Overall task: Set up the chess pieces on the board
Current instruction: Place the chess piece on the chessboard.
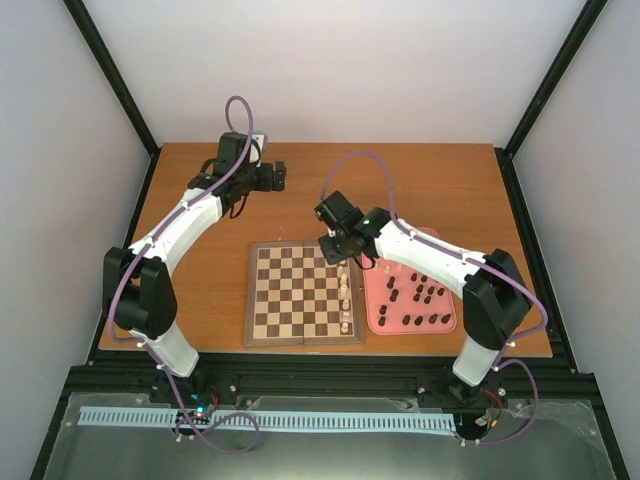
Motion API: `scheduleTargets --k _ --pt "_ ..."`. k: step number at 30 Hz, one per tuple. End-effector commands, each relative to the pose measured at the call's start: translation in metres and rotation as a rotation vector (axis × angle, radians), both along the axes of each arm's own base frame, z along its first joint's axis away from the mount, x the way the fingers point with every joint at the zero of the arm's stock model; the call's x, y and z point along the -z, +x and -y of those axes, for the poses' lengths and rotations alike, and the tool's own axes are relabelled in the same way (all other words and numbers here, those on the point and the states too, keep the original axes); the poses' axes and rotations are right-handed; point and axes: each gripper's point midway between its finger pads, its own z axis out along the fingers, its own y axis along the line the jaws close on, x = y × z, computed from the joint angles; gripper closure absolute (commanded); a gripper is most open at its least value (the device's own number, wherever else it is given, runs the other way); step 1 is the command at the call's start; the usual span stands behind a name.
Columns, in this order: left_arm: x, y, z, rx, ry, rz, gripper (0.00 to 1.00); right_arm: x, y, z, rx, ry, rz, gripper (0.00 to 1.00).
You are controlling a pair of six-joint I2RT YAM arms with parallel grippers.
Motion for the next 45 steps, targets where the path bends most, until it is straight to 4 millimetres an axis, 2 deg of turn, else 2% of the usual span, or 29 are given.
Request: scheduleTargets --k 1,6,10,24,45 --pt "-0.019 0.003 -0.002 -0.008 -0.022 0.038 0.00 0.006 -0.011 -0.012 -0.053 -0.031 -0.042 0.93" --pt "-0.018 0.003 -0.003 -0.010 -0.018 0.035 0.00 0.023 -0.019 -0.022 -0.083 -0.045 -0.086 0.93" --pt "-0.018 0.003 -0.003 -0.011 -0.019 0.034 0.00 0.037 -0.018 -0.024 -0.078 -0.064 -0.107 0.93" --pt "-0.017 0.004 -0.003 -0.011 -0.016 0.035 0.00 0.054 0.000 -0.024 -0.047 -0.153 -0.092 0.92" --pt "-0.014 0.006 -0.003 -0.014 -0.007 0.031 0.00 0.071 0.006 -0.022 -0.046 -0.212 -0.095 0.92"
